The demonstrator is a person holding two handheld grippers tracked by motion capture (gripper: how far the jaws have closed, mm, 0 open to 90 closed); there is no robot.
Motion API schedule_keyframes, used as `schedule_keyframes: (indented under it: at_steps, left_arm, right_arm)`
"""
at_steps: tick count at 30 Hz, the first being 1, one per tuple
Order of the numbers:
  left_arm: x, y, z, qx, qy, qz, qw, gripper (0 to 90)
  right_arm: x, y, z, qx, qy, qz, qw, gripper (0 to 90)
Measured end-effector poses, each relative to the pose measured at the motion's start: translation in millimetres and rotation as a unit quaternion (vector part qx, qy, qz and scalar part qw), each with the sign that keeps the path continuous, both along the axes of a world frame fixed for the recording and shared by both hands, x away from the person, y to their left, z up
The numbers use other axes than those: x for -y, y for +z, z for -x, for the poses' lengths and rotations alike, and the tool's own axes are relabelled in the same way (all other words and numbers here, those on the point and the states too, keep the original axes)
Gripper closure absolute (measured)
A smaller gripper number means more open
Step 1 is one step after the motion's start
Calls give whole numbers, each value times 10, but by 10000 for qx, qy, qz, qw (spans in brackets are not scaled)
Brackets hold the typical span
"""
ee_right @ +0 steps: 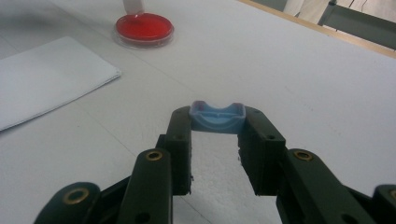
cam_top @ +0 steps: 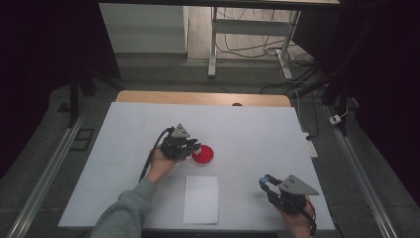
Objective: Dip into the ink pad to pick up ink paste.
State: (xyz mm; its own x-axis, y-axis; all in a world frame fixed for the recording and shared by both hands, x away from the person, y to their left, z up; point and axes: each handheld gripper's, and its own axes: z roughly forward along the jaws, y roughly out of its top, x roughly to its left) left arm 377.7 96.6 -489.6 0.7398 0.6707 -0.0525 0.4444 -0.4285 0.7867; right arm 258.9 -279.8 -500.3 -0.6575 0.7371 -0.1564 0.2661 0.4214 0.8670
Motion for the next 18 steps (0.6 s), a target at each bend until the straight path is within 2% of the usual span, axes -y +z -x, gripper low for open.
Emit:
schedule_keyframes:
  at_steps: [11,18]
  left_arm:
    - [22,-65,-33,-162,-34,-83,9998,761]
    - [32,-78,-39,-175,-30,-80,9998,762]
  right_arm:
    - [5,0,-2,-6,-9,-3,10000,649]
    - [7,-2,-4,-16,-17,-1,10000,649]
